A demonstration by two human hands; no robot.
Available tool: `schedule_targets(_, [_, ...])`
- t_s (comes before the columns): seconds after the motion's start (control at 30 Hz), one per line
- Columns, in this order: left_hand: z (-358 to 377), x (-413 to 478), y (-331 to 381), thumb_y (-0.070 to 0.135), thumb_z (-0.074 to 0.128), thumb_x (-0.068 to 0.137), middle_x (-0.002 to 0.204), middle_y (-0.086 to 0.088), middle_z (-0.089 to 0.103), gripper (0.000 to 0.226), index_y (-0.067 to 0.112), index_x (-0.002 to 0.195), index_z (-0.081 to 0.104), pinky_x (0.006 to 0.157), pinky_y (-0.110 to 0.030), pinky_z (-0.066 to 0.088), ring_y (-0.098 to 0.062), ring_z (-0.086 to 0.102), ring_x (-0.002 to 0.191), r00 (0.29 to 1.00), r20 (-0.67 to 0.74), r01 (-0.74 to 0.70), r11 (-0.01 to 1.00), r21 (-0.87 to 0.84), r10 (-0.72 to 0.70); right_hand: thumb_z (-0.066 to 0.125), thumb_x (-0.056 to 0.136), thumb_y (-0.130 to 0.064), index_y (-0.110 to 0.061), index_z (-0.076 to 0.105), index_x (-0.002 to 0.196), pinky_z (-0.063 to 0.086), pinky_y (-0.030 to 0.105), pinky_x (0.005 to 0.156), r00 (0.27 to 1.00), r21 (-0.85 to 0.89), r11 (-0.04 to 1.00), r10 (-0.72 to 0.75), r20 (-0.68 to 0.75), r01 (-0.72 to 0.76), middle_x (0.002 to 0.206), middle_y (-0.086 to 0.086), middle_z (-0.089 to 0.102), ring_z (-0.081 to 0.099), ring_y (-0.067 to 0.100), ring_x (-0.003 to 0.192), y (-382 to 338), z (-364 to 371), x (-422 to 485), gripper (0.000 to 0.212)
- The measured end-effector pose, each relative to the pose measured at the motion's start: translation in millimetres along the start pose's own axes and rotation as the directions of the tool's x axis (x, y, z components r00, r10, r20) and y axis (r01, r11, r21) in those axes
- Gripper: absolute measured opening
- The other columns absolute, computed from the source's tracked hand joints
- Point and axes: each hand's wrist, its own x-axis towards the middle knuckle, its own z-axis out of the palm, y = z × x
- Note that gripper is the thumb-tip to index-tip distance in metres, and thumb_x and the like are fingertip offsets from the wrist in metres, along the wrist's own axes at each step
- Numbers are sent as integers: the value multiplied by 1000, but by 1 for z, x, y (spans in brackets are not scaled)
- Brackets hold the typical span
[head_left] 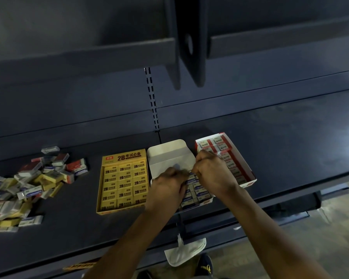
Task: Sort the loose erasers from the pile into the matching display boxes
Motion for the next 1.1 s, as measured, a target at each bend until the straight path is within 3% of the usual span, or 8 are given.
schedule_targets(0.13, [2, 7, 11, 16, 85, 57, 78, 0, 66, 34, 22, 88, 74, 49, -21, 49, -16, 64, 57, 1000, 2, -22, 1000, -2, 22, 49, 92, -11, -7, 69, 106, 47, 23, 88, 1000, 28, 1000, -4, 2, 4, 120, 7, 49, 53, 19, 104, 0, -3, -3, 25])
schedule_targets(0.27, [3, 13, 15, 16, 82, 63, 77, -2, 63, 28, 21, 89, 71, 50, -22, 48, -18, 63, 56, 1000, 19, 17, 999, -30, -16, 47, 94, -14, -7, 67, 104, 41, 18, 84, 1000, 60, 998, 1, -11, 0, 120, 7, 50, 53, 18, 105, -1, -4, -5, 24])
schedule_targets(0.47, [-1, 13, 13, 29, 70, 81, 96, -1, 62, 20, 22, 99, 68, 74, -28, 49, -17, 62, 81, 995, 53, 91, 993, -77, -87, 53, 88, -8, -12, 71, 104, 49, 22, 82, 999, 58, 998, 7, -43, -4, 116, 5, 56, 60, 18, 98, 1, -3, -4, 25])
schedule_targets(0.67, [-22, 11, -3, 19, 73, 77, 82, 4, 64, 8, 23, 82, 68, 62, -28, 54, -10, 62, 67, 996, -35, 78, 987, -139, -83, 54, 86, -4, -15, 69, 107, 51, 23, 73, 983, 137, 988, 87, -163, -65, 108, 2, 67, 66, 19, 90, -2, -3, -1, 28])
schedule_targets(0.77, [-29, 8, -17, 17, 71, 76, 87, 2, 64, 13, 23, 87, 67, 64, -28, 53, -14, 63, 73, 990, -50, 125, 984, -126, -132, 56, 86, -8, -17, 69, 104, 47, 21, 73, 974, 140, 990, 32, -223, -1, 106, 2, 67, 65, 18, 90, -16, 1, 0, 24])
schedule_targets(0.87, [-33, 0, -29, 16, 73, 74, 90, 2, 65, 17, 22, 89, 67, 66, -26, 51, -15, 63, 79, 984, -80, 153, 986, -72, -158, 59, 84, -10, -16, 69, 102, 53, 27, 76, 971, 154, 984, -51, -234, 89, 104, 3, 67, 64, 20, 93, -37, 11, 3, 21])
schedule_targets(1.1, [-51, -30, -61, 15, 72, 72, 93, -4, 67, 27, 17, 98, 67, 67, -30, 53, -23, 63, 86, 974, -99, 206, 978, 14, -204, 70, 72, -8, -15, 70, 87, 53, 33, 63, 949, 202, 956, -154, -273, 214, 90, 4, 65, 63, 26, 86, -82, 33, 14, 17])
